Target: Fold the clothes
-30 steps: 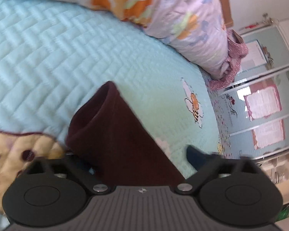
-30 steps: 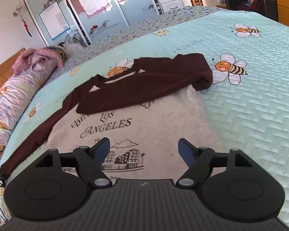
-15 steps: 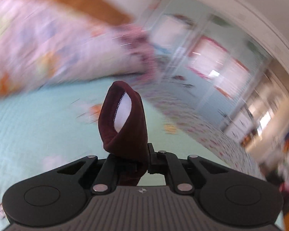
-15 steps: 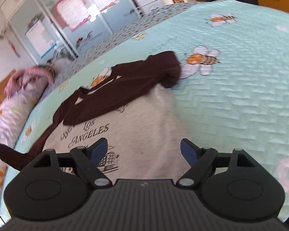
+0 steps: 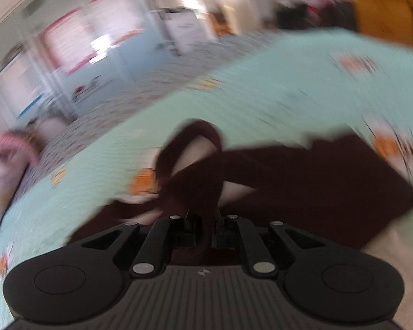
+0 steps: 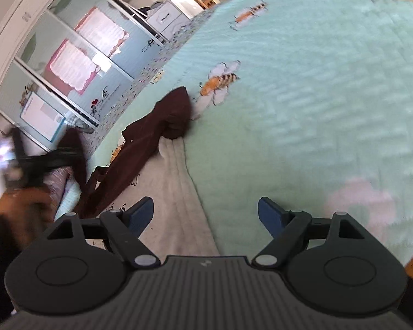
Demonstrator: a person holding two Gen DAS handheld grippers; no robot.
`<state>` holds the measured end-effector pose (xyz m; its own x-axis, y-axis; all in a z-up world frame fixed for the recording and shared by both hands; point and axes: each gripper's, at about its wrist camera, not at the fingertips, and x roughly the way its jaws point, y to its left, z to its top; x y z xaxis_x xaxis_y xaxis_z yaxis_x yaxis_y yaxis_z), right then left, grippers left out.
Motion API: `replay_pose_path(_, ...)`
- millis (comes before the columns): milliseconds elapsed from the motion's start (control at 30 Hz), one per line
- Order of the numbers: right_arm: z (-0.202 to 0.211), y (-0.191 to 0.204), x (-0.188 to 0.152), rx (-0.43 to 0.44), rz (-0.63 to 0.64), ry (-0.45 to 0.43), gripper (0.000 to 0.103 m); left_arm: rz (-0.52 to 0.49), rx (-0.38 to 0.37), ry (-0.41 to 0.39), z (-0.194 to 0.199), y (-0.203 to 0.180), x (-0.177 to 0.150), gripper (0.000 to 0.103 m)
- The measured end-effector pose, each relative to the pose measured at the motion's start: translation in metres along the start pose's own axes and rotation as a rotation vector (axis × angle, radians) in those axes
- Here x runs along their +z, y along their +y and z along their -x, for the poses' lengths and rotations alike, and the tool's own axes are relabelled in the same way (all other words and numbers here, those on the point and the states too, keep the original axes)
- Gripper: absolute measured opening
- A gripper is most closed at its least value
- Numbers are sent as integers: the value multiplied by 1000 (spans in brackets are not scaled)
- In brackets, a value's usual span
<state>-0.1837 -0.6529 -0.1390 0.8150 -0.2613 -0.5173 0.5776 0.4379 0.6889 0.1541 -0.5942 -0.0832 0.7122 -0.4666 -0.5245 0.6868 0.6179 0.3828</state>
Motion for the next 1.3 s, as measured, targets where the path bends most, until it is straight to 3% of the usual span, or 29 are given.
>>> replay_pose_path(133, -3, -6, 0, 30, -9, -3, 84, -187, -29, 39, -24, -71, -12, 8)
replay_pose_path(300, -3, -17, 1, 86, -62, -14, 86, -254, -41, 37, -15, -100, -10, 8)
replay_pose_path(467, -1, -22, 3, 114, -98, -19, 87, -321, -23, 43, -4, -106, -31, 21)
replay_pose_path(533, -1, -21, 3, 114, -98, -23, 87, -293, -26, 37, 8, -91, -38, 49)
replay_pose_path(633, 2, -20, 3, 114, -96, -36, 86, -236, -30, 29, 28, -64, -53, 63)
replay_pose_path(800, 15, 4, 10, 153, 8, -101, 87, -103, -9, 46, 57, -5, -83, 65)
replay_pose_path(933, -2, 53, 31, 241, 124, -109, 87, 37, 8, 91, 45, 50, -99, 65)
replay_pose_path(1133, -87, 150, 59, 342, 308, -97, 87, 228, 14, 144, 22, 127, -118, 65)
replay_pose_path(1267, -168, 196, 63, 270, 429, -32, 85, 288, -9, 197, -4, 146, -132, 68)
replay_pose_path(1300, -187, 196, 59, 216, 457, 10, 85, 302, -23, 191, -4, 148, -137, 69)
